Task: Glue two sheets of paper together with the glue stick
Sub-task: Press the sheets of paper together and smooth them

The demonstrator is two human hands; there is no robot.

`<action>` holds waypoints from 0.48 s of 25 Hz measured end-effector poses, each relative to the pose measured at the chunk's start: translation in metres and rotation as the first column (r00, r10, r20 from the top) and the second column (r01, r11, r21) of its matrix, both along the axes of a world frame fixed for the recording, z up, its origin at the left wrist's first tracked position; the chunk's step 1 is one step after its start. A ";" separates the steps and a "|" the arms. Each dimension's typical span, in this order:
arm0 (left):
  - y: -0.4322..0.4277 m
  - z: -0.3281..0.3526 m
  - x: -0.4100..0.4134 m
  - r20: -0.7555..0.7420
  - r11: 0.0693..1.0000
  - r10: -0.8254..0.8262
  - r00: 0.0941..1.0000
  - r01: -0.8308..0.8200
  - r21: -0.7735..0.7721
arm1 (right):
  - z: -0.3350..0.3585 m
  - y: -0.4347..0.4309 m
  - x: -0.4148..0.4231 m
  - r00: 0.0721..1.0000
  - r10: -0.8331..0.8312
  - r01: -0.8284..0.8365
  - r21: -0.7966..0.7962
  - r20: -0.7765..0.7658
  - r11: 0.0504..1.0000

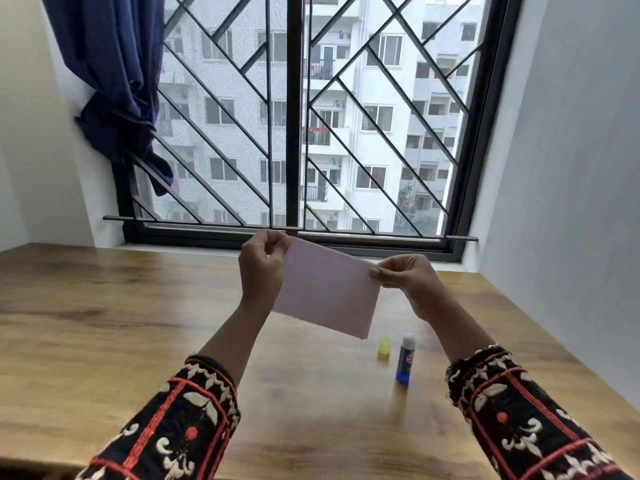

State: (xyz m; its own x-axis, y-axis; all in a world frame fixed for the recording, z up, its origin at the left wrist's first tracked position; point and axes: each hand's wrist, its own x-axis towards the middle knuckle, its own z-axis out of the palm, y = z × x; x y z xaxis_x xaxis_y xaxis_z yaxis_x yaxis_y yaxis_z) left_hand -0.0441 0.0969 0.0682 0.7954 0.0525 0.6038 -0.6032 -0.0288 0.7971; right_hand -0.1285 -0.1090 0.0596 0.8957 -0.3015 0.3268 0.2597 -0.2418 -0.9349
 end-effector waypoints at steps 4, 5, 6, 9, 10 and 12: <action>-0.001 -0.013 -0.008 -0.087 0.998 0.059 0.994 -0.060 -0.010 | 0.001 0.007 0.002 0.997 -0.059 0.057 0.044 0.056 0.997; 0.000 -0.014 -0.011 -0.036 0.988 0.150 0.988 -0.148 0.042 | 0.002 0.009 0.002 0.995 -0.068 0.069 -0.016 0.068 0.997; 0.001 -0.013 -0.014 0.069 0.959 0.253 0.965 -0.259 0.116 | 0.003 0.012 0.003 0.994 -0.076 0.082 -0.080 0.080 0.993; -0.007 -0.003 -0.026 0.437 0.841 0.211 0.874 -0.391 0.375 | 0.007 0.020 0.006 0.988 -0.105 0.133 -0.292 0.109 0.947; -0.013 0.001 -0.031 0.475 0.809 0.113 0.873 -0.359 0.466 | 0.009 0.023 0.008 0.986 -0.117 0.153 -0.348 0.122 0.925; -0.025 0.005 -0.038 0.448 0.744 -0.042 0.893 -0.272 0.611 | 0.010 0.029 0.010 0.981 -0.124 0.177 -0.419 0.150 0.891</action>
State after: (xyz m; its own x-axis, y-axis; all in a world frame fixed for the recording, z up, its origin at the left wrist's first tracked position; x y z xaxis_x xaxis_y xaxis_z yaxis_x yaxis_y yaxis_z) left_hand -0.0822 0.0720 0.0735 0.4796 -0.3971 0.7825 -0.8167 -0.5282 0.2325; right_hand -0.1186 -0.0797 0.0699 0.7988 -0.2367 0.5531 0.2879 -0.6568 -0.6970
